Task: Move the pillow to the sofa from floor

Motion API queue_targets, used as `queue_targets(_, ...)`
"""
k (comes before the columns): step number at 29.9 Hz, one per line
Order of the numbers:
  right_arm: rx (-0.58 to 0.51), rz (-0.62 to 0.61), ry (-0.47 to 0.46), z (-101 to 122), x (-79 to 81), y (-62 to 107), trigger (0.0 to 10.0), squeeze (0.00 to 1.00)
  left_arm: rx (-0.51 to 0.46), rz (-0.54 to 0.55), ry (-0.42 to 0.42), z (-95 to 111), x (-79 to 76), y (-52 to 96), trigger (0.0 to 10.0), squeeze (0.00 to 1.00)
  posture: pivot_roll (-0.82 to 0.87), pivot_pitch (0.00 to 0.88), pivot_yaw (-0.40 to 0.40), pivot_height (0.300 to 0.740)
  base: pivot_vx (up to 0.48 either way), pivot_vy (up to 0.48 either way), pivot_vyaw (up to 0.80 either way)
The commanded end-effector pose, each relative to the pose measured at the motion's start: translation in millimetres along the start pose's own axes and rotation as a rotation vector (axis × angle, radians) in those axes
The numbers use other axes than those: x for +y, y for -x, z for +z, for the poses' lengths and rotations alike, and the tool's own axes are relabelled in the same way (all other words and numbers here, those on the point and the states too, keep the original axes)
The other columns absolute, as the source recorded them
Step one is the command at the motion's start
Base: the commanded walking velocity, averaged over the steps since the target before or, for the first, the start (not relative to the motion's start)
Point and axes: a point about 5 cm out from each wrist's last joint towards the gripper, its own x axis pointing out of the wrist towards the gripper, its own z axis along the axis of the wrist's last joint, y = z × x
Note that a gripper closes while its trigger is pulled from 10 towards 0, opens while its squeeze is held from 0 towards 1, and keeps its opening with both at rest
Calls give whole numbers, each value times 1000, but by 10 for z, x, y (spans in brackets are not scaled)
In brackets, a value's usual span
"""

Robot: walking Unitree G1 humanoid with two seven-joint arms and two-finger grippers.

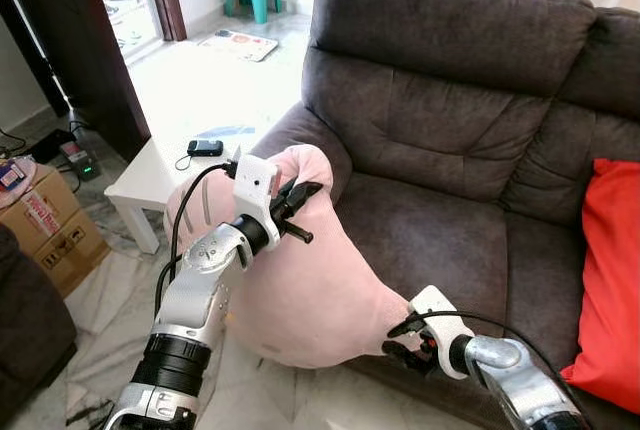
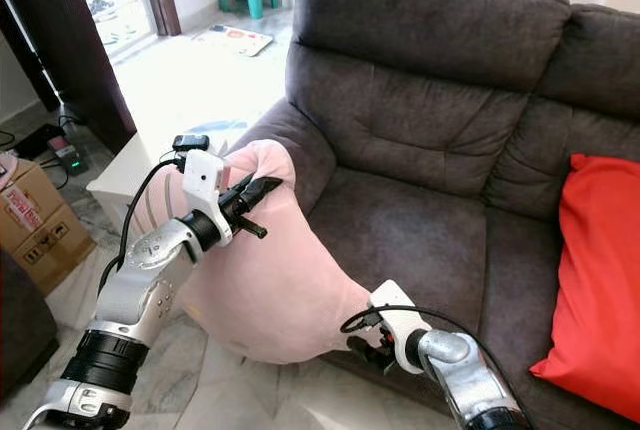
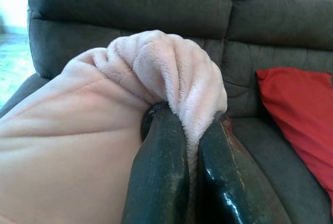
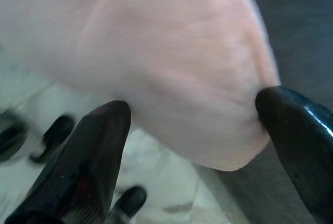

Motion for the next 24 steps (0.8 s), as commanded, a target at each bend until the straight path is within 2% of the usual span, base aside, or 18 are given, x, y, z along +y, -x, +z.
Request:
queue_targets(1, 2, -77, -38, -28, -96, 2, 10000, 0, -147, -47, -45, 353, -74, -62, 10000, 0, 94, 0, -40, 740, 0, 0, 0)
queue_targets(7, 9, -102, -63, -59, -119, -8, 10000, 0, -145, -44, -43, 347, -72, -54, 10000, 0, 95, 0, -41, 740, 0, 0, 0)
queue_targets(11, 39, -3, -72, -166, 10, -44, 10000, 0, -144, -41, -43, 350, -68, -50, 10000, 0, 97, 0, -42, 740, 0, 0, 0)
queue_targets(17, 53, 29, -96, -257, 90, -72, 10000, 0, -145, -39, -41, 354, -68, -46, 10000, 0, 100, 0, -43, 740, 0, 0, 0)
queue_targets(21, 5, 30, -133, -226, 111, -86, 10000, 0, -145, -37, -40, 354, -66, -45, 10000, 0, 102, 0, -43, 740, 0, 0, 0)
queue_targets(22, -15, 20, -155, -203, 104, -90, 9294, 0, -145, -36, -40, 353, -64, -44, 10000, 0, 103, 0, -43, 740, 0, 0, 0)
queue_targets(23, -41, 6, -191, -176, 89, -96, 2627, 0, -145, -35, -40, 352, -62, -43, 10000, 0, 103, 0, -43, 740, 0, 0, 0)
queue_targets(24, -63, 12, -208, -152, 89, -97, 0, 0, -145, -35, -39, 350, -61, -42, 10000, 0, 103, 0, -43, 740, 0, 0, 0)
